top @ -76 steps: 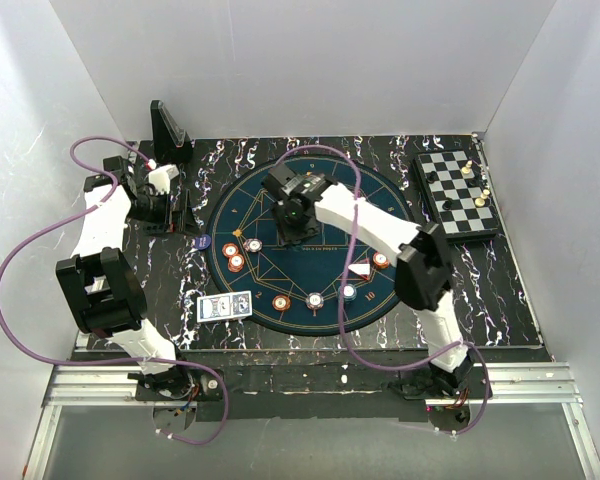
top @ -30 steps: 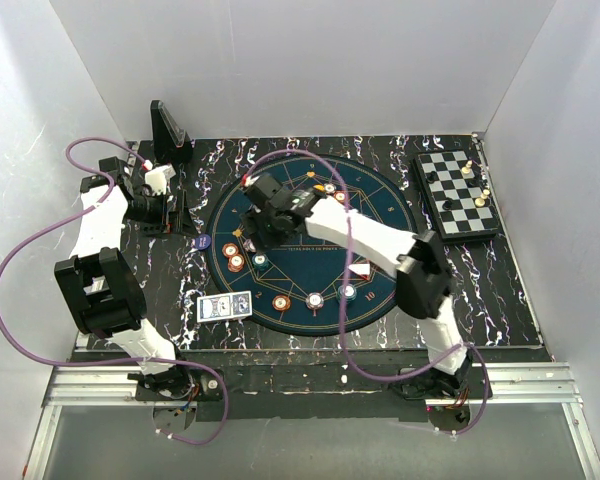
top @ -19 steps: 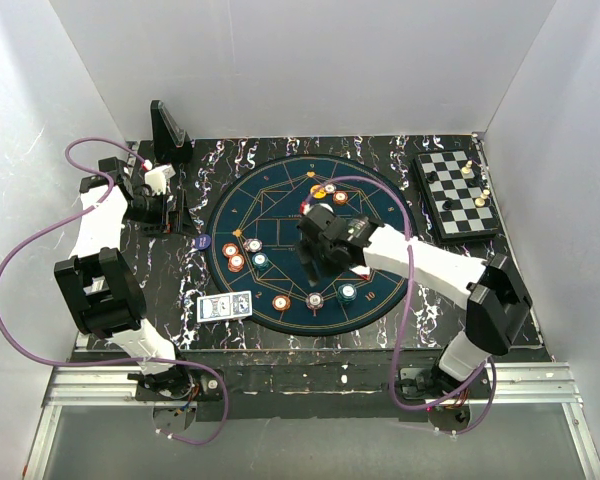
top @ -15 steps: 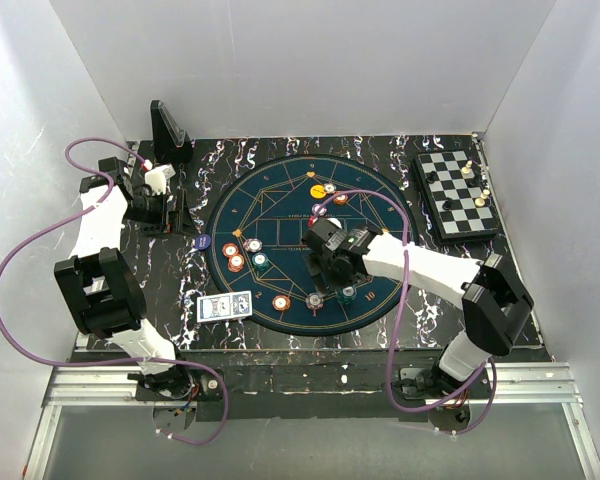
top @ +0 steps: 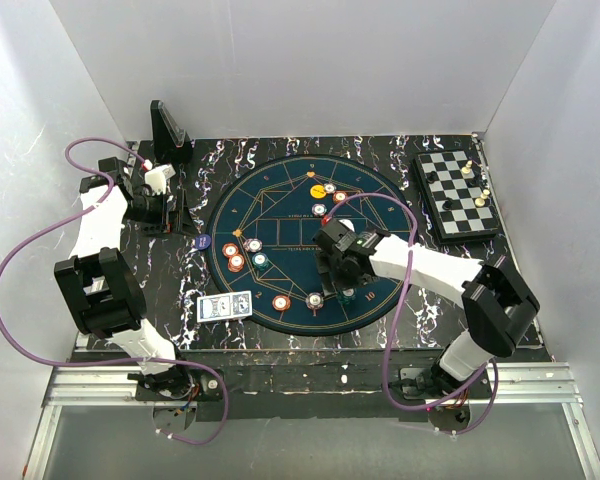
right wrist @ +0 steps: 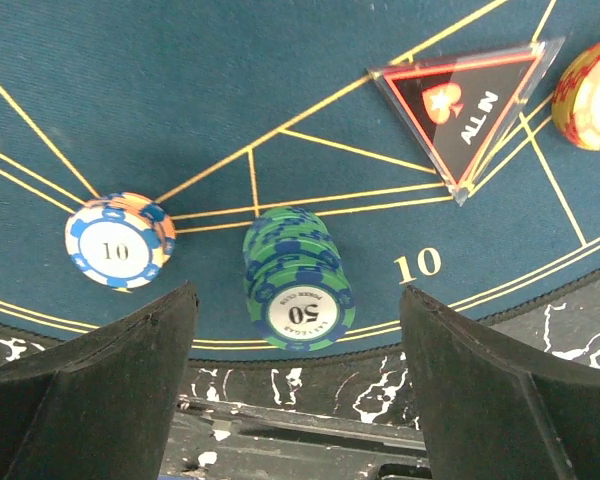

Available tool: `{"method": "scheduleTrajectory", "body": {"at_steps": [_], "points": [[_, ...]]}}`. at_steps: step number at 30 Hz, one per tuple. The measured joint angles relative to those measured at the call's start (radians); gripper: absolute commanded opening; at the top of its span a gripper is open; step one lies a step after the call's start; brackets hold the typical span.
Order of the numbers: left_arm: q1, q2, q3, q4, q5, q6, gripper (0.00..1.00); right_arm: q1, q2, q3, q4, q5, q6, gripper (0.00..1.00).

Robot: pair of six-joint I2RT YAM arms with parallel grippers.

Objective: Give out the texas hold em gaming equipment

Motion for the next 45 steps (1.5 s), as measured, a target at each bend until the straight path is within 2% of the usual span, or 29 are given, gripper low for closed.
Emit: {"method": "scheduleTrajectory", "body": {"at_steps": [29, 45], "points": [[0.0, 0.0, 0.0, 0.0, 0.0, 0.0, 0.98, -0.033, 0.041, -0.088, 0.087, -0.073, 0.026, 0.5], [0.0, 0.0, 0.0, 0.0, -0.001, 0.0, 0.98, -0.038, 0.007, -0.065, 0.04, -0.073, 0.024, 0.4]]}}
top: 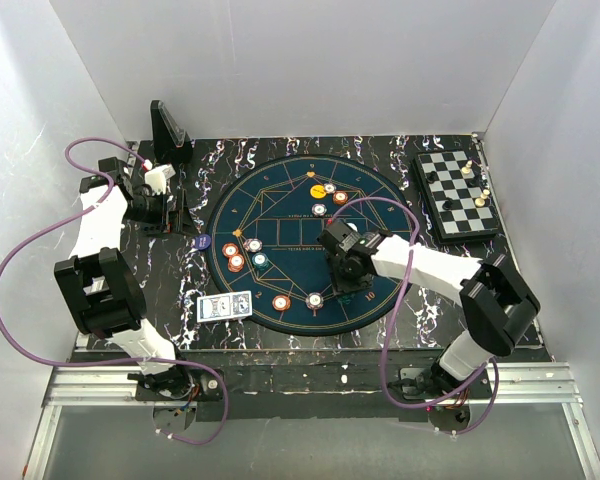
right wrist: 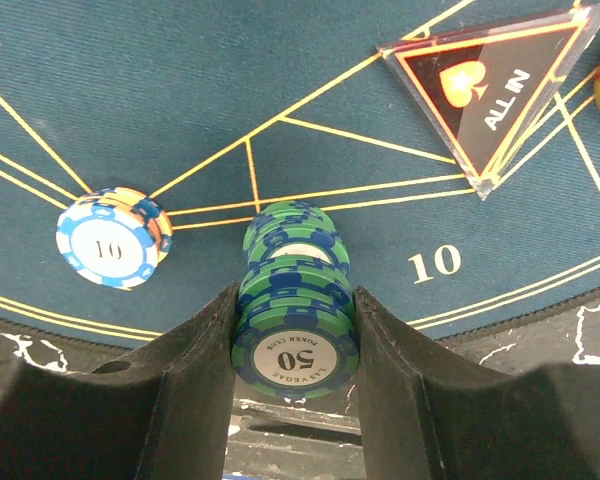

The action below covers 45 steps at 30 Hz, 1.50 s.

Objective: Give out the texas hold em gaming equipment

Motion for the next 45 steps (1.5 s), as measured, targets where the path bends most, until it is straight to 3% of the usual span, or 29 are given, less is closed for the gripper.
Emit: {"method": "scheduleTrajectory", "body": {"at_steps": [7, 13, 19, 24, 30, 34, 38, 42, 45], "points": [[0.0, 0.0, 0.0, 0.0, 0.0, 0.0, 0.98, -0.012, -0.022, 0.085, -0.051, 0.008, -0.025, 0.35], [0.0, 0.0, 0.0, 0.0, 0.0, 0.0, 0.98, -0.156, 0.015, 0.27, -0.116, 0.003, -0.087, 0.34], [0.0, 0.0, 0.0, 0.0, 0.0, 0.002, 0.98, -0.364, 0.243, 0.632, -0.12, 0.0, -0.142, 0.32], [0.0, 0.001, 0.0, 0.0, -0.004, 0.008, 0.98, -0.443, 0.486, 0.866, -0.123, -0.002, -0.161, 0.32], [0.0, 0.008, 0.004, 0.0, -0.004, 0.008, 0.98, -0.472, 0.719, 0.996, -0.139, -0.023, -0.163, 0.31], [0.0, 0.01, 0.006, 0.0, -0.005, 0.008, 0.98, -0.477, 0.771, 0.997, -0.151, -0.031, -0.159, 0.32], [0.0, 0.01, 0.008, 0.001, -0.005, 0.008, 0.98, -0.478, 0.778, 0.997, -0.145, -0.032, -0.157, 0.4], [0.0, 0.01, 0.008, 0.001, -0.005, 0.008, 0.98, -0.478, 0.778, 0.994, -0.141, -0.032, -0.159, 0.62], [0.0, 0.01, 0.008, 0.001, -0.005, 0.008, 0.98, -0.478, 0.774, 0.988, -0.134, -0.04, -0.166, 0.73]]}}
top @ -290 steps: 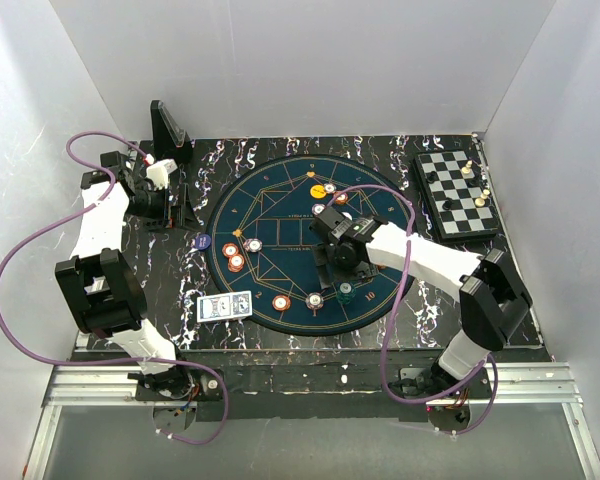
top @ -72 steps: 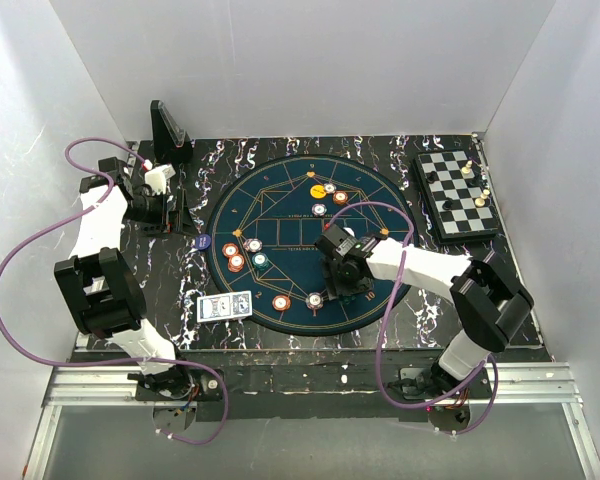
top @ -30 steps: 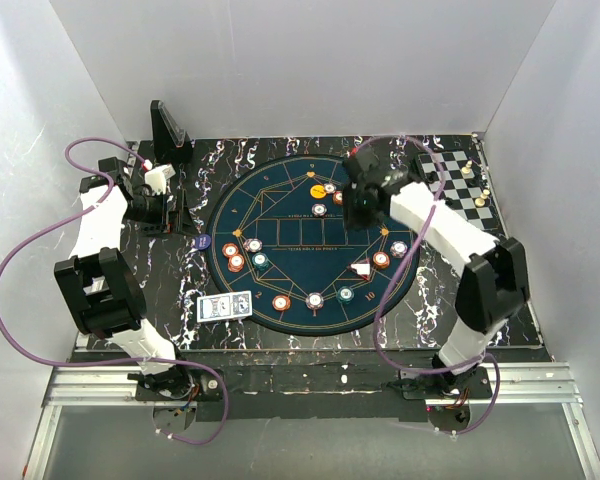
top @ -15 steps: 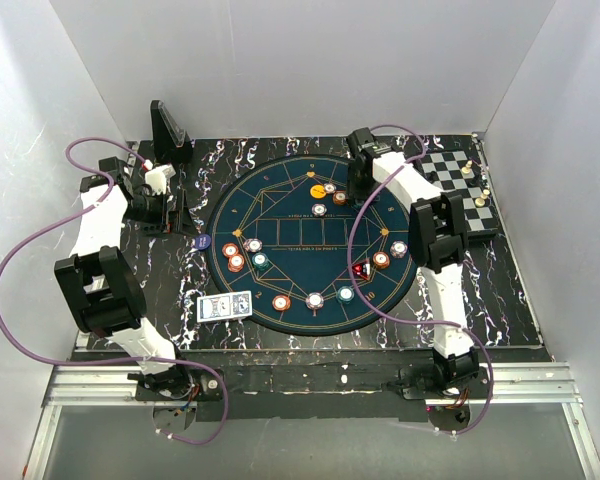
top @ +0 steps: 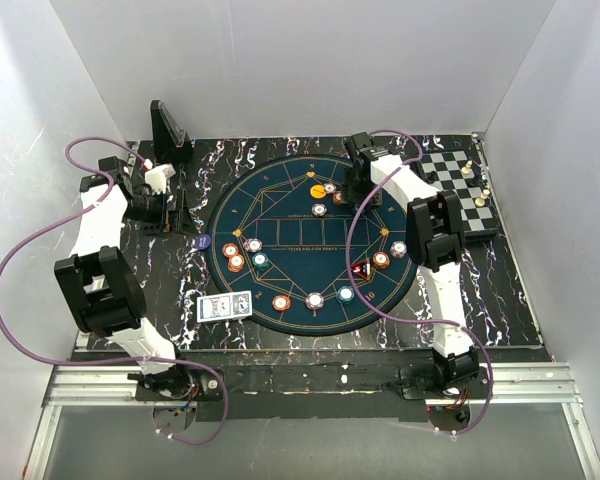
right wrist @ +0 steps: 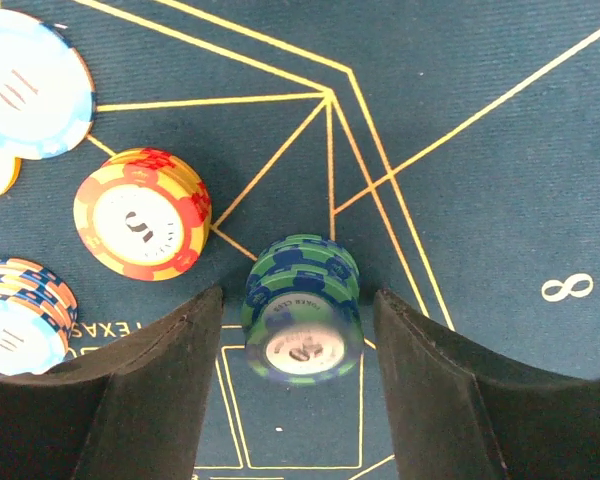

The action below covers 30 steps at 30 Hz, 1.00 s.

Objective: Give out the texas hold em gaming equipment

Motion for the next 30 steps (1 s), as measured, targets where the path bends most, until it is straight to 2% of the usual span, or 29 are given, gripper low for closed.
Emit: {"method": "scheduleTrajectory", "body": {"at_steps": [2, 8, 10, 14, 18, 21, 25, 30], "points": [[0.0, 0.0, 0.0, 0.0, -0.001, 0.0, 0.98, 0.0, -0.002, 0.0, 0.002, -0.005, -0.009, 0.77], [0.0, 0.0, 0.0, -0.001, 0.0, 0.003, 0.98, 0.001, -0.077, -0.064, 0.003, -0.014, -0.018, 0.79], [0.0, -0.002, 0.0, -0.002, 0.0, 0.003, 0.98, 0.005, -0.152, -0.127, 0.011, -0.017, -0.016, 0.79], [0.0, -0.01, 0.0, -0.009, 0.0, 0.006, 0.98, 0.035, -0.401, -0.324, 0.032, -0.014, -0.011, 0.79], [0.0, -0.024, 0.0, -0.019, 0.001, 0.008, 0.98, 0.148, -0.644, -0.521, 0.068, 0.005, 0.007, 0.81], [0.0, -0.034, 0.0, -0.022, 0.002, 0.009, 0.98, 0.276, -0.762, -0.673, 0.084, 0.01, 0.036, 0.82], [0.0, -0.039, -0.001, -0.023, 0.005, 0.01, 0.98, 0.432, -0.797, -0.84, 0.088, 0.01, 0.094, 0.83], [0.0, -0.039, -0.001, -0.024, 0.006, 0.01, 0.98, 0.487, -0.796, -0.946, 0.082, 0.015, 0.156, 0.83]]}}
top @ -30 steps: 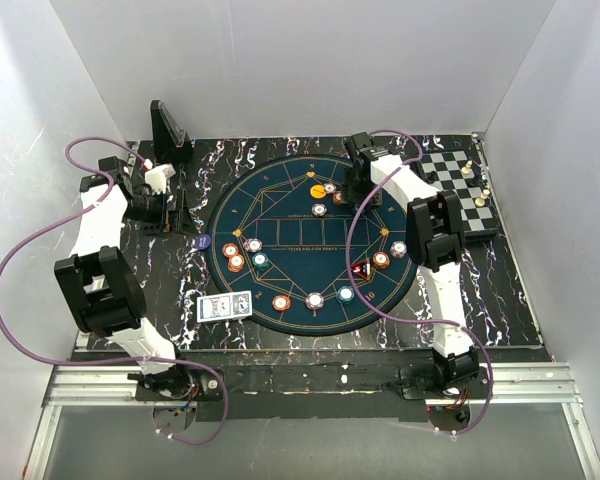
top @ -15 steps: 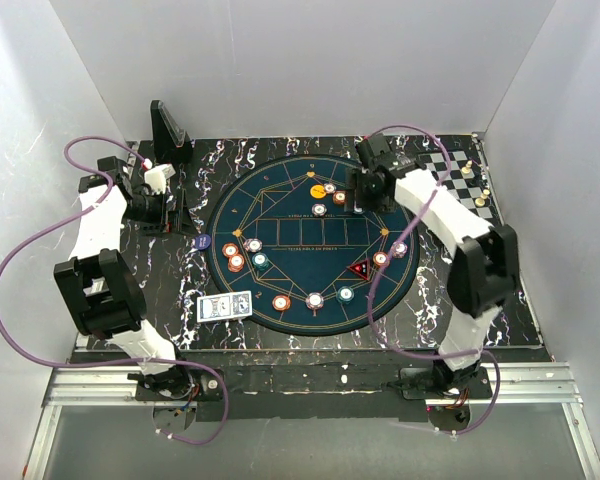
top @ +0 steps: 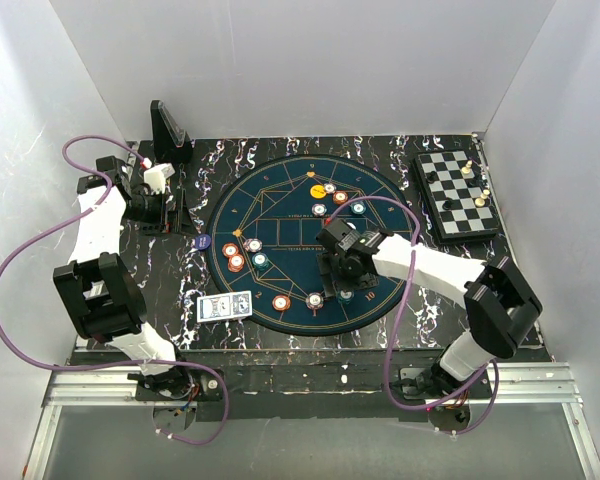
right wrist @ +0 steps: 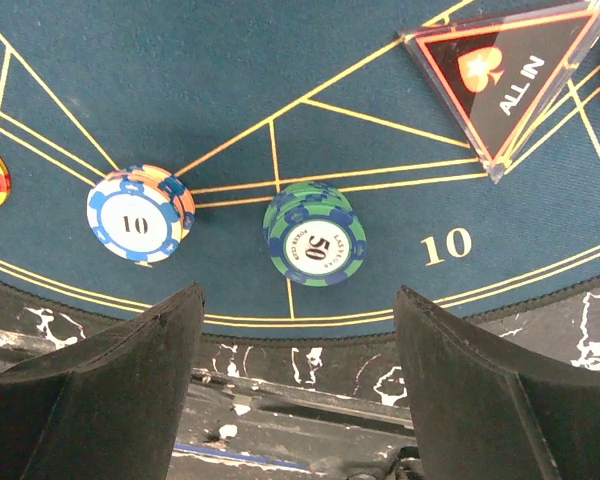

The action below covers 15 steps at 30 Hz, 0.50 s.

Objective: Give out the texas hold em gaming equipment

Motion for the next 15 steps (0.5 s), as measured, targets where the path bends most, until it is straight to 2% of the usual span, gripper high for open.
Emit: {"method": "scheduleTrajectory", "body": {"at_steps": [9, 15], "points": [[0.0, -0.004, 0.0, -0.003, 0.0, 0.001, 0.98, 0.007, 0.078, -0.002, 0.04, 0.024, 0.036, 0.82], [0.0, -0.004, 0.0, -0.003, 0.0, 0.001, 0.98, 0.008, 0.126, -0.009, 0.078, 0.025, 0.042, 0.77]]}}
